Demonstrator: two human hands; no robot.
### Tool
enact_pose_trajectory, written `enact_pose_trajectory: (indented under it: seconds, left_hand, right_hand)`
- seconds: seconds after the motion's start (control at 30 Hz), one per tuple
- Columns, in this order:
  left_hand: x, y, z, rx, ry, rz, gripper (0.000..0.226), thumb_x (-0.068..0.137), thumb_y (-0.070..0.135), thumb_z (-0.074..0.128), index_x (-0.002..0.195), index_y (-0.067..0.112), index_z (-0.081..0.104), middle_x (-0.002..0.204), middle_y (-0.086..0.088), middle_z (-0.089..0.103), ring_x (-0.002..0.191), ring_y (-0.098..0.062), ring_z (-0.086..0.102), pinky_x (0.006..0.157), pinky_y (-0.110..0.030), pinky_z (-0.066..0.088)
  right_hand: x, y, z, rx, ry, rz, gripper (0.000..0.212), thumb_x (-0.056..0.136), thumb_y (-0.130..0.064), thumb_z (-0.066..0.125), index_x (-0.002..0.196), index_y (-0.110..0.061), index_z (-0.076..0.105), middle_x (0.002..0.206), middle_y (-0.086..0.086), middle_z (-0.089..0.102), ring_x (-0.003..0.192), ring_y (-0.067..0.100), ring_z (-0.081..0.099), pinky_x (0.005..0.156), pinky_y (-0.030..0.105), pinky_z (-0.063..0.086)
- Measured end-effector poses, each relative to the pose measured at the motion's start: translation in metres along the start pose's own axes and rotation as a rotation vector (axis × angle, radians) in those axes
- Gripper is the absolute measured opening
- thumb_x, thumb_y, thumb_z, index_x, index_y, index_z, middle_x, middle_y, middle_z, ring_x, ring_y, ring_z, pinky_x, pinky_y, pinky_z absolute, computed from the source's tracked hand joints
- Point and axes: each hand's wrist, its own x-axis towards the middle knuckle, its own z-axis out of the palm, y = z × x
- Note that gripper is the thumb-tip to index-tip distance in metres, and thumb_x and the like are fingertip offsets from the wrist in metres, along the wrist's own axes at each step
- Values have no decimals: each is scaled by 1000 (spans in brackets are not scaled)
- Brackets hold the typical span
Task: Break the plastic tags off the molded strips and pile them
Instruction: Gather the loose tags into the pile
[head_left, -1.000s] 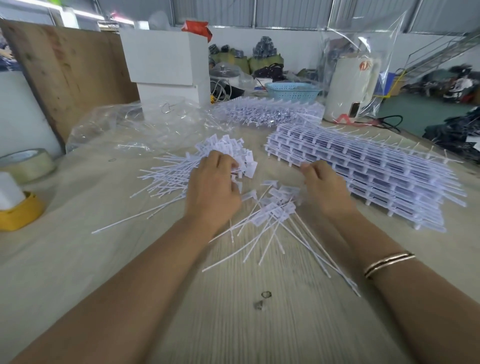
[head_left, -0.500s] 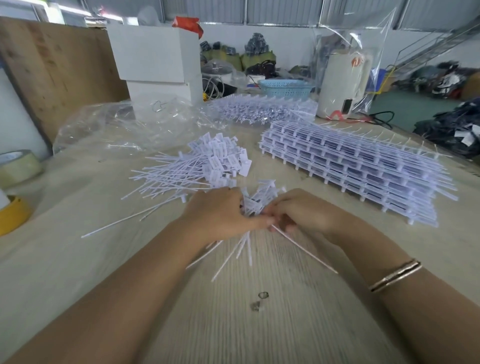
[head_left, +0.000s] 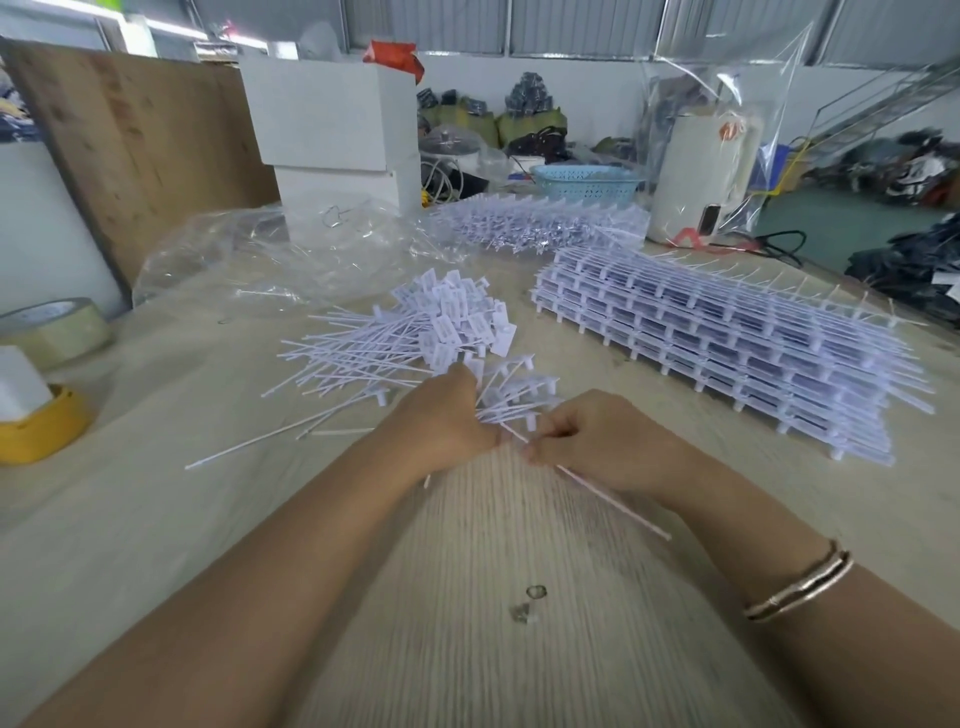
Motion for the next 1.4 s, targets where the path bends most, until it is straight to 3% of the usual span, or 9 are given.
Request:
enact_pose_trajectory:
  seconds: [0.17,0.3,0.4,0.57,0.73,0.9,1.07,1.3,1.4]
  left_hand:
    - [-3,4,-1,-55,7,-27,47,83,47,63,114,15,48,98,3,56,86,-15,54,66,-27,42]
    - [-2,7,-4,-120,-45,27,15,94,28,51,96,16,58,96,-7,66,82,-19,60,74,-32,48]
    - [-1,14,-3,-130,-64,57,33,98,29,39,70,14,51,65,-1,53,58,-14,48,55,-28,36]
    - [-5,17,-2,-40,-152,70,39,99,40,32,107,11,57,101,-4,60,94,-18,58,77,-30,40]
    - [-14,27,15,353,-1,72,36,96,43,42,116,13,47,111,-7,60,103,-26,57,84,-31,38]
    - [-16,33,16,415,57,107,23,93,4,36,114,7,42,92,-9,56,87,-30,55,67,-32,33]
    - [-17,22,-4,407,128,241,28,92,2,37,118,14,34,69,1,42,57,-15,39,48,-31,25]
    - [26,-17,-75,404,558,347,26,95,4,42,119,12,46,81,-3,53,73,-27,56,59,-34,40]
    - [45,-53,-90,515,464,373,39,98,10,39,136,14,44,112,-15,58,101,-34,56,84,-45,45]
  right_hand:
    - [5,5,1,-124,317,84,32,83,-27,55,58,-6,56,57,8,56,50,16,46,50,25,35]
    - [8,3,8,-330,253,103,39,96,-37,37,77,-14,62,74,5,61,69,21,58,57,28,39]
    - [9,-2,19,-372,224,-83,35,99,-29,28,91,-13,58,95,9,62,84,26,56,69,32,41]
    - [17,2,19,45,265,-114,33,93,-16,38,76,-11,66,75,3,64,72,18,56,69,32,43]
    - [20,16,1,658,422,46,39,88,-13,38,59,-12,63,44,1,48,41,10,39,40,20,31]
    - [20,20,-2,746,494,32,35,89,-13,39,64,-8,62,45,4,48,38,10,40,37,17,32]
    - [14,17,-5,782,563,-72,37,93,-15,35,70,-11,63,48,3,46,42,11,37,38,20,28]
    - [4,12,-1,642,493,-368,40,91,-26,33,70,-16,65,50,-1,48,47,9,39,46,17,33]
    - [7,12,4,607,441,-334,38,90,-26,32,71,-17,65,51,-1,48,48,9,39,47,17,33]
